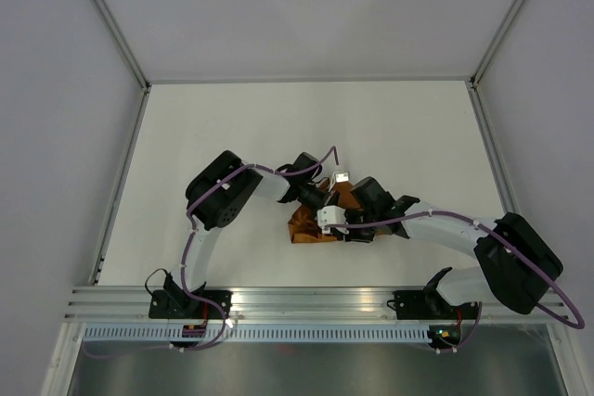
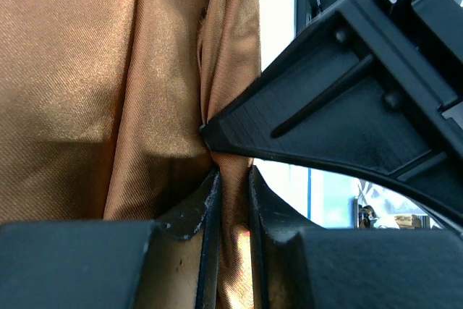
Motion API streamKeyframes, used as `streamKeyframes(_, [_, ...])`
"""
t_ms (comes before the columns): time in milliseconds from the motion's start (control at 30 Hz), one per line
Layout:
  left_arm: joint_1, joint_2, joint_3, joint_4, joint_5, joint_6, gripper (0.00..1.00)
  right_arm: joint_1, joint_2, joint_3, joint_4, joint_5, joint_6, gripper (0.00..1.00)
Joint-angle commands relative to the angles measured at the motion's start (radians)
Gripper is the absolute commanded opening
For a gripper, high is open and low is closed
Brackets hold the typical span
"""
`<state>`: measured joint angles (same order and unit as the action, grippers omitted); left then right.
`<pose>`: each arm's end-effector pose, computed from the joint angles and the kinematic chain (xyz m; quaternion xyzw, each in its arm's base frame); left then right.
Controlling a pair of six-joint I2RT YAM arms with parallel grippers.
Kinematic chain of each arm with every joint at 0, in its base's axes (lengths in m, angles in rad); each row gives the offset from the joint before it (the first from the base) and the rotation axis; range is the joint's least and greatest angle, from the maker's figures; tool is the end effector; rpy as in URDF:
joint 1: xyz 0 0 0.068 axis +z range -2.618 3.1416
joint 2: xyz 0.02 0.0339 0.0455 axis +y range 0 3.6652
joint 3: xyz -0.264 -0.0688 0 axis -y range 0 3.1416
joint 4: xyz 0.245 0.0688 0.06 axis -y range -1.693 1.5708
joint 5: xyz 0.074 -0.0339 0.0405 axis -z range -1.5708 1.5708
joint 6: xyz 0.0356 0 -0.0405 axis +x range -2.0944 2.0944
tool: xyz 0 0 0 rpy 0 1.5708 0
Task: Fold the napkin, place the utensils inside, and roll it up
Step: Roll the napkin with the utensil
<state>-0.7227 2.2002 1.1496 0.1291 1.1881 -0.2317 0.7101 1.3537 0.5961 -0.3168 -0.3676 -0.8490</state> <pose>0.2797 -0.2907 0.0746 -0.3641 -0.7185 0.5926 0.0089 0.1687 0.1619 0.1523 -0.7019 0.6463 0.1600 0.2532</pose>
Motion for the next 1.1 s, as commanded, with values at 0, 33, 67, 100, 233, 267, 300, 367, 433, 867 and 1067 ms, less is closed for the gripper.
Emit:
streamKeyframes(0, [0.014, 0.039, -0.027, -0.029, -0.148, 0.061, 0.06, 0.006, 0.027, 0.016, 0.001, 0.013, 0.001, 0.34])
streamKeyframes(33, [0.012, 0.039, -0.027, -0.029, -0.148, 0.061, 0.07, 0.006, 0.033, 0.019, -0.002, 0.013, 0.001, 0.29])
streamKeyframes(67, [0.014, 0.035, -0.027, -0.029, -0.154, 0.063, 0.08, 0.006, 0.038, 0.019, -0.011, 0.013, -0.002, 0.22])
streamKeyframes(100, [0.012, 0.032, -0.028, -0.029, -0.157, 0.063, 0.11, 0.006, 0.042, 0.024, -0.016, 0.013, -0.002, 0.12])
streamKeyframes(233, [0.017, 0.001, -0.033, -0.025, -0.173, 0.057, 0.18, 0.008, 0.065, 0.03, -0.042, 0.018, -0.013, 0.03])
streamKeyframes(267, [0.019, -0.006, -0.034, -0.008, -0.177, 0.049, 0.2, 0.005, 0.067, 0.03, -0.051, 0.019, -0.016, 0.02])
streamKeyframes(300, [0.026, -0.017, -0.05, 0.016, -0.18, 0.016, 0.21, 0.005, 0.07, 0.03, -0.056, 0.018, -0.019, 0.0])
streamKeyframes(367, [0.035, -0.056, -0.073, 0.109, -0.182, -0.026, 0.22, -0.001, 0.074, 0.03, -0.059, 0.013, -0.022, 0.0])
streamKeyframes(433, [0.046, -0.106, -0.117, 0.17, -0.2, -0.093, 0.24, -0.011, 0.091, 0.034, -0.071, -0.008, -0.027, 0.01])
streamKeyframes(867, [0.094, -0.307, -0.292, 0.448, -0.439, -0.291, 0.29, -0.142, 0.303, 0.205, -0.218, -0.145, -0.119, 0.0])
streamKeyframes(1067, [0.094, -0.342, -0.323, 0.468, -0.485, -0.276, 0.38, -0.181, 0.398, 0.275, -0.297, -0.188, -0.165, 0.0])
